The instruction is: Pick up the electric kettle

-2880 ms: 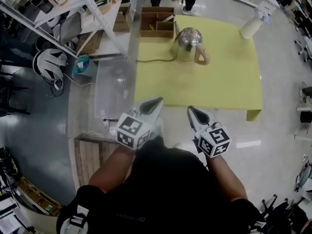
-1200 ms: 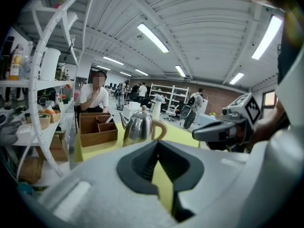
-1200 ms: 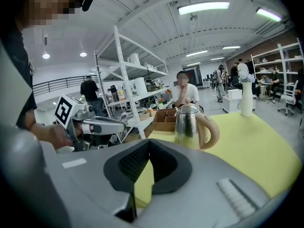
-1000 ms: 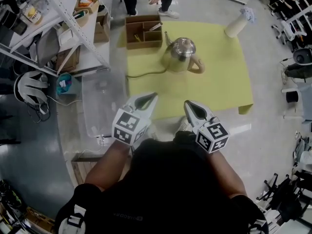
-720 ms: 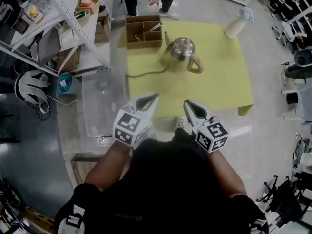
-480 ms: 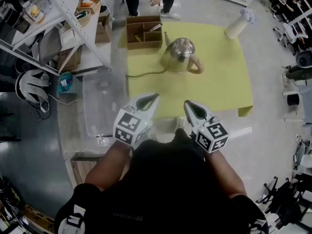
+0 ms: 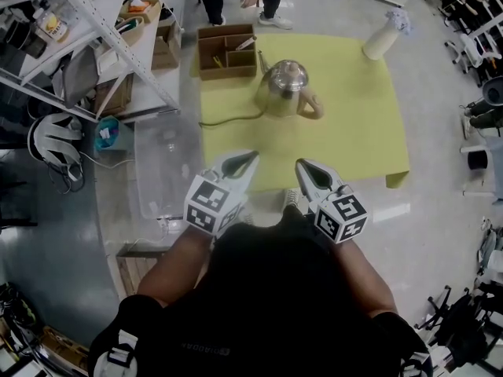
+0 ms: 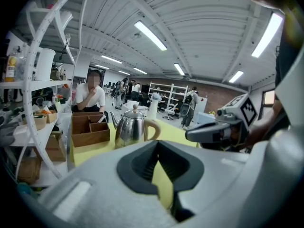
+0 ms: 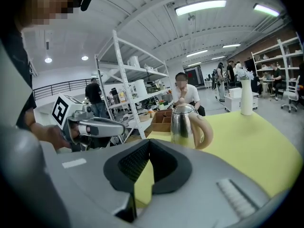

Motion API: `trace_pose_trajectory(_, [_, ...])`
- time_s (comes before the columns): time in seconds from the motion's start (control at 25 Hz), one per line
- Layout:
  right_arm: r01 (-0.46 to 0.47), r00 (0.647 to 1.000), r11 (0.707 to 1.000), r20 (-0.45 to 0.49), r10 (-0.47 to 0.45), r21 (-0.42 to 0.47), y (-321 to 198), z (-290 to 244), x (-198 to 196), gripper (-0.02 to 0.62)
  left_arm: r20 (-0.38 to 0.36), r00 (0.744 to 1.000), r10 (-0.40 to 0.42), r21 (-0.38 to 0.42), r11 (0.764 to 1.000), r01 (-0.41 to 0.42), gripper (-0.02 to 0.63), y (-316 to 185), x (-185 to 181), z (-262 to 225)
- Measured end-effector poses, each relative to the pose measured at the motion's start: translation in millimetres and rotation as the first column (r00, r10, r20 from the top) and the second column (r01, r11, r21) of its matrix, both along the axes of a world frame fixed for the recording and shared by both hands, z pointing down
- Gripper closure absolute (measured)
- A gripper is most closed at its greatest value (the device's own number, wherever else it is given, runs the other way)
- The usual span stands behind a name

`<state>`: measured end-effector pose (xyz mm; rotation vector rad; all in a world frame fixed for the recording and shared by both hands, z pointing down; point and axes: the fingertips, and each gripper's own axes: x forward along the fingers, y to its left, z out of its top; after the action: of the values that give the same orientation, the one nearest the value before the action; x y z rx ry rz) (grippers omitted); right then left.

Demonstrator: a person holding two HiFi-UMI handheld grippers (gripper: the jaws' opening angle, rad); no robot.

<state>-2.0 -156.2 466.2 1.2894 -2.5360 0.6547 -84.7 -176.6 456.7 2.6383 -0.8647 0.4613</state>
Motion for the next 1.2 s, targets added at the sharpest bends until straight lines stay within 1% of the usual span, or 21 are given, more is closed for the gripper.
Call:
trace_pose_trajectory(0.24, [0.022, 1.0, 1.0, 0.013, -0.022, 0.0, -16, -1, 7, 0.589, 0.021, 1.0, -0.023, 0.002, 1.0, 0.023, 0.604, -13, 7, -3])
trace_pose_trajectory(0.44, [0.047, 0.999, 0.999, -0.003, -0.047, 0.014, -33, 0, 17, 0.589, 0.045, 0.999, -0.03, -0.018, 0.999, 0.031, 0.604, -21, 18, 2])
trace_pose_trajectory(0.84, [0.048, 0.999, 0.998, 0.011, -0.048, 0.028, -77, 1, 44, 0.589, 0.08, 0.993, -0.085, -0.024, 0.996, 0.088, 0.604, -43, 27, 9])
trace_pose_trajectory(0.96, [0.042, 0.999, 0.998, 0.004, -0.042, 0.047, -88, -2, 53, 0.589, 0.085, 0.992, -0.097, -0.021, 0.995, 0.1, 0.604, -50, 30, 8])
trace_pose_trajectory(1.04, [0.035, 0.999, 0.997, -0.016, -0.034, 0.068, -98, -3, 60, 0.589, 0.087, 0.991, -0.106, -0.024, 0.994, 0.109, 0.604, -54, 31, 10])
trace_pose_trajectory(1.16, [0.037, 0.996, 0.995, -0.083, -0.029, 0.095, -115, 0, 73, 0.587, 0.081, 0.989, -0.123, -0.035, 0.991, 0.126, 0.604, -60, 35, 13])
trace_pose_trajectory(1.2, [0.041, 0.994, 0.994, -0.108, -0.029, 0.102, -120, 2, 77, 0.556, 0.078, 0.989, -0.129, -0.038, 0.991, 0.132, 0.604, -62, 36, 13])
